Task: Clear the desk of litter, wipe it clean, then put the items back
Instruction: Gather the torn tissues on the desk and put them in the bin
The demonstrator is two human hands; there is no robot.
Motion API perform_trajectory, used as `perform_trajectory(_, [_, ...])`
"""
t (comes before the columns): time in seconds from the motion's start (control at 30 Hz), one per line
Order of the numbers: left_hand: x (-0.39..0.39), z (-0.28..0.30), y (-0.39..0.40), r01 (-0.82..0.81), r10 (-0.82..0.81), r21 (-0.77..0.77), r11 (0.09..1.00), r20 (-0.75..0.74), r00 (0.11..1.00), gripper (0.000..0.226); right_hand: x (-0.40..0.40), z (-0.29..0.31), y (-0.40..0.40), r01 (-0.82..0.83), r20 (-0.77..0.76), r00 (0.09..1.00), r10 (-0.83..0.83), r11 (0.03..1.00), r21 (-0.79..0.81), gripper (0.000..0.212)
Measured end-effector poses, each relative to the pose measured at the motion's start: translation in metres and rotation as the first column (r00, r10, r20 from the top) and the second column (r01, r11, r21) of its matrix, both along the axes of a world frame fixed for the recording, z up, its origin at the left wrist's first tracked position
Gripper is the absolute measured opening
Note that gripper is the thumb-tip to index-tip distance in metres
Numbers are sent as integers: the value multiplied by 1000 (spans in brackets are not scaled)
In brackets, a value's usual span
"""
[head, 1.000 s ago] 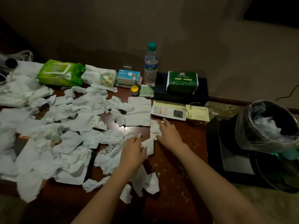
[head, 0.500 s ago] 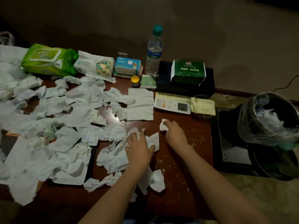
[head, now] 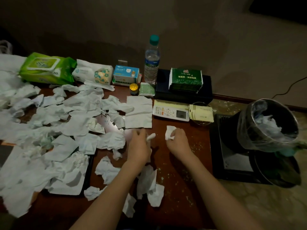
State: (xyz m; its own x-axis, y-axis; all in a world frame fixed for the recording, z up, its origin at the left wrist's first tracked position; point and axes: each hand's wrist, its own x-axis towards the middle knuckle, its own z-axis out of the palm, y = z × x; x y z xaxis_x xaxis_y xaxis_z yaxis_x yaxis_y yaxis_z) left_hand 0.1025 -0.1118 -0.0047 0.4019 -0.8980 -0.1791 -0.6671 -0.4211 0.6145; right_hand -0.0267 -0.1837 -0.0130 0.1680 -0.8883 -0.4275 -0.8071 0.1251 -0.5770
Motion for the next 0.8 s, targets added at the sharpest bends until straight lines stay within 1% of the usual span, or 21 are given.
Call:
perform_trajectory(0.1, [0, 20, -14, 23, -29, -112, 993, -50, 998, 28, -3, 11, 2, 4, 67, 998, 0, 999, -52, 26])
perform_trajectory(0.17, [-2, 31, -25, 1, -11, -147, 989, -63, 998, 24, -7, 21, -1, 20, 121, 993, -5, 993, -120, 27])
perform_trajectory(0.27, [-13, 49, -41, -33, 17, -192, 981, -86, 996, 21, -21, 36, -9, 12, 140, 990, 19, 976, -217, 24])
perform_trajectory(0.33, [-26, 60, -52, -33, 10, -212, 977, -108, 994, 19, -34, 45, -15, 37, 179, 984, 3, 976, -217, 19])
perform_trajectory(0.4, [-42, 69, -63, -25, -12, -244, 970, -151, 988, 11, -52, 53, -19, 81, 241, 970, -29, 975, -206, 14])
perform_trajectory(0.43, [-52, 73, -67, -21, -25, -262, 965, -170, 985, 6, -62, 57, -21, 100, 261, 964, -43, 973, -210, 16])
perform_trajectory(0.47, [-62, 76, -72, -15, -36, -277, 961, -177, 984, 6, -72, 60, -23, 117, 273, 960, -55, 969, -217, 21])
perform_trajectory(0.53, [-84, 80, -83, 7, -60, -297, 955, -169, 984, 15, -97, 65, -29, 163, 289, 953, -91, 958, -237, 28])
perform_trajectory(0.6, [-109, 82, -97, 28, -92, -316, 948, -189, 978, 17, -125, 67, -36, 220, 296, 945, -142, 944, -248, 26])
perform_trajectory(0.67, [-138, 82, -114, 51, -122, -337, 940, -194, 973, 20, -157, 67, -45, 280, 302, 931, -205, 932, -231, 28])
perform_trajectory(0.8, [-209, 85, -150, 106, -177, -357, 928, -172, 969, 19, -228, 69, -68, 377, 325, 897, -300, 903, -208, 44])
